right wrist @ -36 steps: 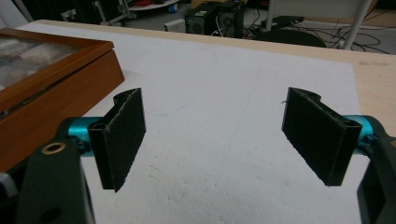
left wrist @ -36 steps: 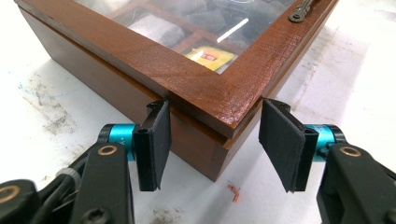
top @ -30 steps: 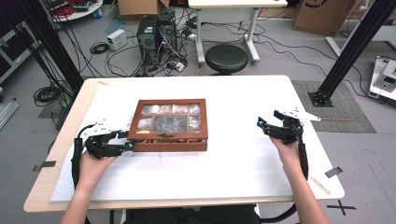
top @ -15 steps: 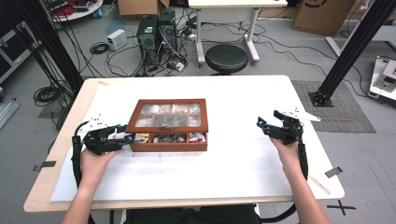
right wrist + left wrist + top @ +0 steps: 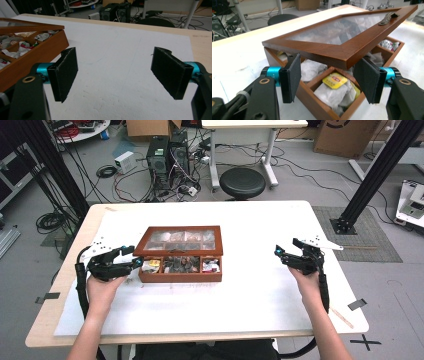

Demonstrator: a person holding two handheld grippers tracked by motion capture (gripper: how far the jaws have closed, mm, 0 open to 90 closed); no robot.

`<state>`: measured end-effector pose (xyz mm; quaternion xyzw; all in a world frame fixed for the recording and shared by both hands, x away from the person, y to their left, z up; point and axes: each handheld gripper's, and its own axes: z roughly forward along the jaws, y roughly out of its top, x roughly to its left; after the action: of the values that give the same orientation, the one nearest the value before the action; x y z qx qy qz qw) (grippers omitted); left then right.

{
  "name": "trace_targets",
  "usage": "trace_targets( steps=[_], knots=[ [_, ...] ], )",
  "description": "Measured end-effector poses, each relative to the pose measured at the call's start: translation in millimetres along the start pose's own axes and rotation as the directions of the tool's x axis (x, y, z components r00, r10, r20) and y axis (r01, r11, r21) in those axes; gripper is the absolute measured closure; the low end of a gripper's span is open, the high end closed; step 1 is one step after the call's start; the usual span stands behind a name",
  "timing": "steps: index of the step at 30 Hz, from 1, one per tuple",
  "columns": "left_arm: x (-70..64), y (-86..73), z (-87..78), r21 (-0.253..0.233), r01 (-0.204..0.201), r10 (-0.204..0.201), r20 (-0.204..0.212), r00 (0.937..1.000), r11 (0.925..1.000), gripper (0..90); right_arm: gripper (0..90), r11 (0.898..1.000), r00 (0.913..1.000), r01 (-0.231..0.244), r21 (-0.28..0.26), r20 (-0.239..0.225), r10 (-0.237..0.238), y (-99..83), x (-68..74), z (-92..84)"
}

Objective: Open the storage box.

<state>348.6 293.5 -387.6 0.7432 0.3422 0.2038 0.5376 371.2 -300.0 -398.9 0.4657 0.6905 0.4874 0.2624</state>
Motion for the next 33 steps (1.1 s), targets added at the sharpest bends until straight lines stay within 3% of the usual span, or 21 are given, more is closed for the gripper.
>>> trace_targets(
  steps=[8, 12, 19, 27, 33],
  knots=[
    [4.5, 10.6, 1.9, -0.021, 0.016, -0.016, -0.006, 0.9999, 0.9997, 39.3, 22.1, 1.0, 0.9999, -0.011, -0.008, -0.002, 0.011, 2.1, -0.8, -1.0],
    [5.6, 21.6, 3.2, -0.031, -0.002, 0.001, -0.024, 0.9997, 0.9995, 39.4, 22.1, 1.0, 0.9999, -0.014, -0.018, -0.007, 0.014, 6.9, -0.7, -2.2],
    [11.2, 31.5, 5.2, -0.034, 0.003, -0.003, -0.01, 0.9999, 0.9994, 39.5, 22.5, 1.0, 0.9995, -0.014, -0.025, -0.028, 0.014, 17.1, 2.4, 1.6],
    [18.5, 38.1, 12.3, -0.04, 0.015, -0.015, 0.01, 0.9998, 0.9991, 40.2, 23.3, 0.999, 0.9991, -0.001, -0.036, -0.043, -0.001, 33.3, 3.7, 6.3],
    [23.1, 49.3, 21.1, -0.056, -0.011, 0.011, 0.007, 0.9999, 0.9984, 39.8, 23.4, 0.998, 0.999, 0.013, -0.054, -0.043, -0.015, 52.2, -1.0, 10.8]
  ],
)
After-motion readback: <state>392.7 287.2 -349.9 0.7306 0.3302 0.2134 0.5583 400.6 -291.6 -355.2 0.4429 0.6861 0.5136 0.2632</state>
